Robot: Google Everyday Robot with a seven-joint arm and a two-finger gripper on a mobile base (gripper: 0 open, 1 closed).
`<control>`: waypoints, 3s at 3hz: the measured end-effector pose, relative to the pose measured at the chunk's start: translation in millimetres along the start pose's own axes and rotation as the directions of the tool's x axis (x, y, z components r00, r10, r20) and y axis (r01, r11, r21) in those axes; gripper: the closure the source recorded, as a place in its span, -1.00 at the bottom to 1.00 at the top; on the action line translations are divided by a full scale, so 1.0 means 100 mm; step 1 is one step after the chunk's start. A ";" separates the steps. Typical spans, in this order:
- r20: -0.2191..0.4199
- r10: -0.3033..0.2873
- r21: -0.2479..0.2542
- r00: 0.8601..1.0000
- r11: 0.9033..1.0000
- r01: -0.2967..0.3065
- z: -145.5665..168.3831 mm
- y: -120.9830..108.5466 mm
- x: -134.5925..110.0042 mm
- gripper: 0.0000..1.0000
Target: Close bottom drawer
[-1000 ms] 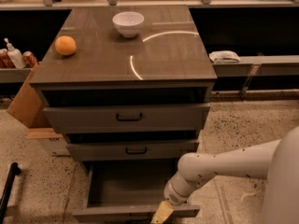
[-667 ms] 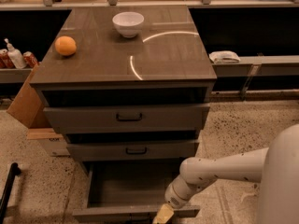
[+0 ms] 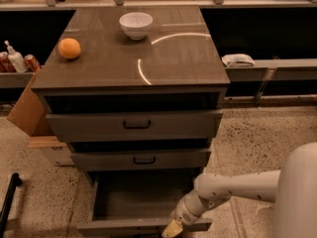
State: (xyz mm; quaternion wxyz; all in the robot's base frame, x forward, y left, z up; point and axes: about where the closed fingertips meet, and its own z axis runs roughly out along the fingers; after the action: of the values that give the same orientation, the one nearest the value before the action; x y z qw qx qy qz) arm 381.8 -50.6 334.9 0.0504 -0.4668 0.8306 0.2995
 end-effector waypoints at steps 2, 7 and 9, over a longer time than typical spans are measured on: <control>-0.003 -0.001 -0.006 1.000 1.000 0.001 0.03 0.02 0.01 0.73; -0.081 0.032 0.116 0.996 0.993 -0.022 0.79 -0.83 0.85 1.00; -0.055 0.059 0.186 0.997 0.981 -0.047 1.00 -1.20 0.87 1.00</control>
Offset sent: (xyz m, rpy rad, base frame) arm -0.0015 0.0009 -0.0010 0.0005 0.0026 0.0029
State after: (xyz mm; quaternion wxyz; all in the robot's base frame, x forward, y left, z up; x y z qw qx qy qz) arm 409.8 -107.4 167.5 0.0602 -0.4467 0.8680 0.2083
